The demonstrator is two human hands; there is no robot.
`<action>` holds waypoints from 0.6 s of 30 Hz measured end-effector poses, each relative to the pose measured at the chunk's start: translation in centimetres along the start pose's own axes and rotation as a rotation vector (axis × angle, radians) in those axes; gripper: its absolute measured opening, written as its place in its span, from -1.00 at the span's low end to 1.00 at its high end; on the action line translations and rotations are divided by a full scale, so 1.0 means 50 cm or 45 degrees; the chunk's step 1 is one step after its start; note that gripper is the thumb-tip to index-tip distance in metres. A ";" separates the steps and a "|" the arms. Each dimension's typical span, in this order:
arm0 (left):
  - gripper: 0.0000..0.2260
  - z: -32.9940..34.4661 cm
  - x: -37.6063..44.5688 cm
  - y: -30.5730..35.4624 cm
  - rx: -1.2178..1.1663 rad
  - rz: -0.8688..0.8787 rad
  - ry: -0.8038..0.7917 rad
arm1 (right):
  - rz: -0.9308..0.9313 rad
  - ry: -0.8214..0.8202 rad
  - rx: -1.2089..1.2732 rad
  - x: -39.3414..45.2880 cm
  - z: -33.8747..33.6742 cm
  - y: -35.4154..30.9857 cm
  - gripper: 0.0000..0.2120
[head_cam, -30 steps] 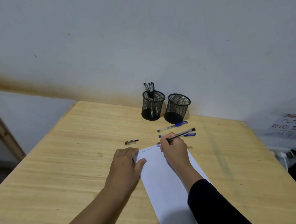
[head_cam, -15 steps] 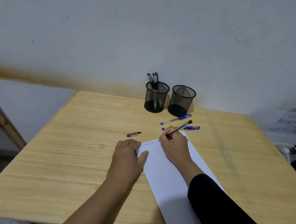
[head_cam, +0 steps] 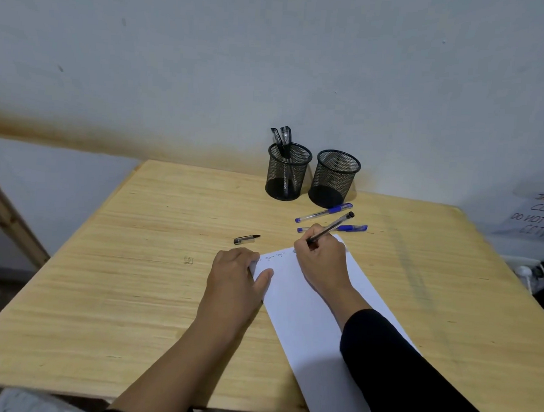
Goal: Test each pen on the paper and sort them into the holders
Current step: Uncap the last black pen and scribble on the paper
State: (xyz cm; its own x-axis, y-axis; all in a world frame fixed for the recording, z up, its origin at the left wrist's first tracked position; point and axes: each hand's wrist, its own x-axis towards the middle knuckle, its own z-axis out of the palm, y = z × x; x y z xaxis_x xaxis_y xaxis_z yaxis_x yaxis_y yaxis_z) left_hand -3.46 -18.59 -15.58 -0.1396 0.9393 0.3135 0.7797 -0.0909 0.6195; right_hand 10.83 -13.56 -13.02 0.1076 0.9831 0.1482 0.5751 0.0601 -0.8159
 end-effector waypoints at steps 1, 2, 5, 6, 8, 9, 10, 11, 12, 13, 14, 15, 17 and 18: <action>-0.67 0.000 0.000 0.000 -0.002 0.000 -0.002 | 0.000 0.007 0.002 0.000 0.000 0.001 -0.92; -0.67 0.000 0.000 -0.001 -0.001 0.001 -0.001 | 0.000 0.011 0.003 0.000 0.000 0.001 -0.92; -0.68 0.001 -0.001 -0.002 0.000 0.002 0.001 | -0.009 0.012 -0.010 0.000 0.001 0.002 -0.91; -0.68 0.001 -0.001 -0.001 0.002 0.003 0.000 | -0.008 0.017 -0.010 0.001 0.002 0.002 -0.91; -0.68 0.000 -0.001 0.000 0.008 0.012 -0.001 | -0.004 0.034 -0.011 0.001 0.003 0.003 -0.91; -0.68 0.000 -0.001 0.000 0.009 0.013 0.001 | -0.004 0.037 -0.014 0.001 0.003 0.002 -0.91; -0.67 0.000 -0.001 0.000 0.008 0.013 0.004 | -0.006 0.035 -0.015 0.001 0.003 0.001 -0.91; -0.67 0.000 -0.001 0.000 0.009 0.012 0.003 | -0.007 0.034 -0.010 0.001 0.002 0.000 -0.91; -0.67 -0.001 -0.001 0.000 0.008 0.011 0.003 | -0.004 0.037 -0.003 0.001 0.002 0.000 -0.91; -0.67 -0.001 -0.001 0.000 0.008 0.010 0.000 | 0.002 0.042 0.000 0.001 0.002 0.000 -0.91; -0.67 -0.001 -0.002 0.000 0.008 0.009 -0.003 | 0.008 0.047 -0.005 0.001 0.003 0.001 -0.91; -0.67 -0.001 -0.002 0.000 0.008 0.009 -0.004 | 0.014 0.047 -0.016 0.001 0.004 0.001 -0.91; -0.67 -0.001 -0.002 -0.001 0.010 0.004 -0.010 | 0.024 0.045 -0.037 0.002 0.005 0.001 -0.90; -0.66 0.000 -0.002 -0.001 0.010 -0.001 -0.014 | 0.026 0.047 -0.042 0.002 0.006 0.002 -0.89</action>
State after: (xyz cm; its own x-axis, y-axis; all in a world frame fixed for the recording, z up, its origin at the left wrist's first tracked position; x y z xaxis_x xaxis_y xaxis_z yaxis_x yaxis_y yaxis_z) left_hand -3.48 -18.66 -15.62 -0.1332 0.9430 0.3050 0.7846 -0.0877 0.6138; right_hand 10.65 -13.42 -13.24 0.1492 0.9770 0.1526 0.5990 0.0334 -0.8000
